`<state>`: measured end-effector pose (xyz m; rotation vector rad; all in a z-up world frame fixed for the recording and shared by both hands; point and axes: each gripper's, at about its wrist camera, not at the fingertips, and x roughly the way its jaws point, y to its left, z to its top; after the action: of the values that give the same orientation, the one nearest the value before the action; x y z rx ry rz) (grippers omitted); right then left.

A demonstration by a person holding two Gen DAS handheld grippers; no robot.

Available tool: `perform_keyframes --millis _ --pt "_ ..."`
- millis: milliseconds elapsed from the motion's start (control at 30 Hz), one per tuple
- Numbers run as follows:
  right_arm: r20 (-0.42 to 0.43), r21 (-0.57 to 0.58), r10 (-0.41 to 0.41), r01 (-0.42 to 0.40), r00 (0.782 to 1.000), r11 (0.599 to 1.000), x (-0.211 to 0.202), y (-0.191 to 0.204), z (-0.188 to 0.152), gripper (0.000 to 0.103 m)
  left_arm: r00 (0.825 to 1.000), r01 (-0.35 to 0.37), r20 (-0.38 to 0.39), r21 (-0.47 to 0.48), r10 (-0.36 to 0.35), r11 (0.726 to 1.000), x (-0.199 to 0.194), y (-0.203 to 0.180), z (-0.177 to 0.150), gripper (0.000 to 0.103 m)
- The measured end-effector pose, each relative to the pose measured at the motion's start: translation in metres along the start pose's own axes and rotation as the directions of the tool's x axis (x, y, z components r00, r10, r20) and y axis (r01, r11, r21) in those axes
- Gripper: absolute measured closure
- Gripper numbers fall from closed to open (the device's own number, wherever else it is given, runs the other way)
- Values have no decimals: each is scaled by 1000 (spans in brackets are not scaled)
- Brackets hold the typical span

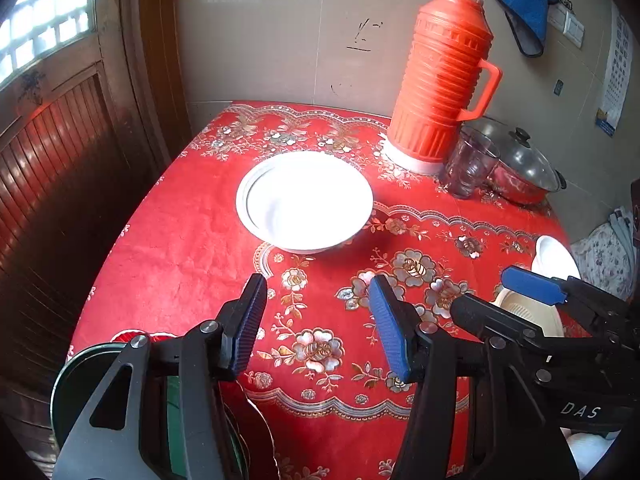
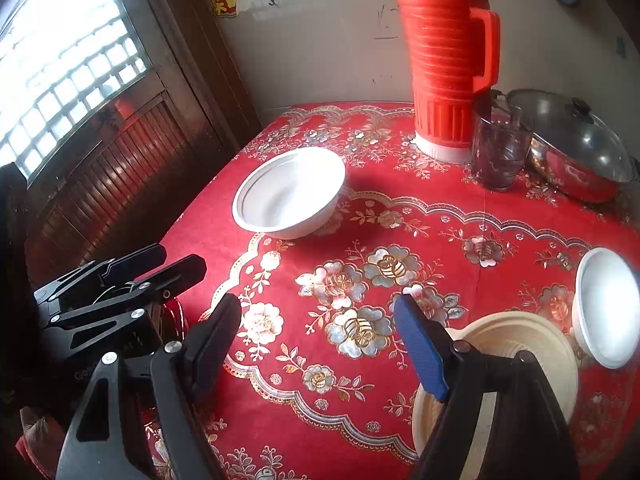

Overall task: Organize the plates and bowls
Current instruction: 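Move both grippers toward the large white bowl beside the thermos, then grasp the rim of the large white bowl with both grippers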

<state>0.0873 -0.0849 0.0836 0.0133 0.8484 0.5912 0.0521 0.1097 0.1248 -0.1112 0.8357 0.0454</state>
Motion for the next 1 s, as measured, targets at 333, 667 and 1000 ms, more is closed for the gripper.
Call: perform_keyframes --millis 333,667,1000 --pt "-25 -10 12 -12 1000 1000 35 -2 36 24 998 -56 -30 -25 55 998 31 22 33 49" --pt "-38 14 7 -6 999 1000 62 -7 56 23 996 -51 -80 -63 46 997 60 44 56 49" --pt "-87 55 -9 13 996 998 99 -18 75 23 977 -67 -210 -145 35 987 113 72 73 49"
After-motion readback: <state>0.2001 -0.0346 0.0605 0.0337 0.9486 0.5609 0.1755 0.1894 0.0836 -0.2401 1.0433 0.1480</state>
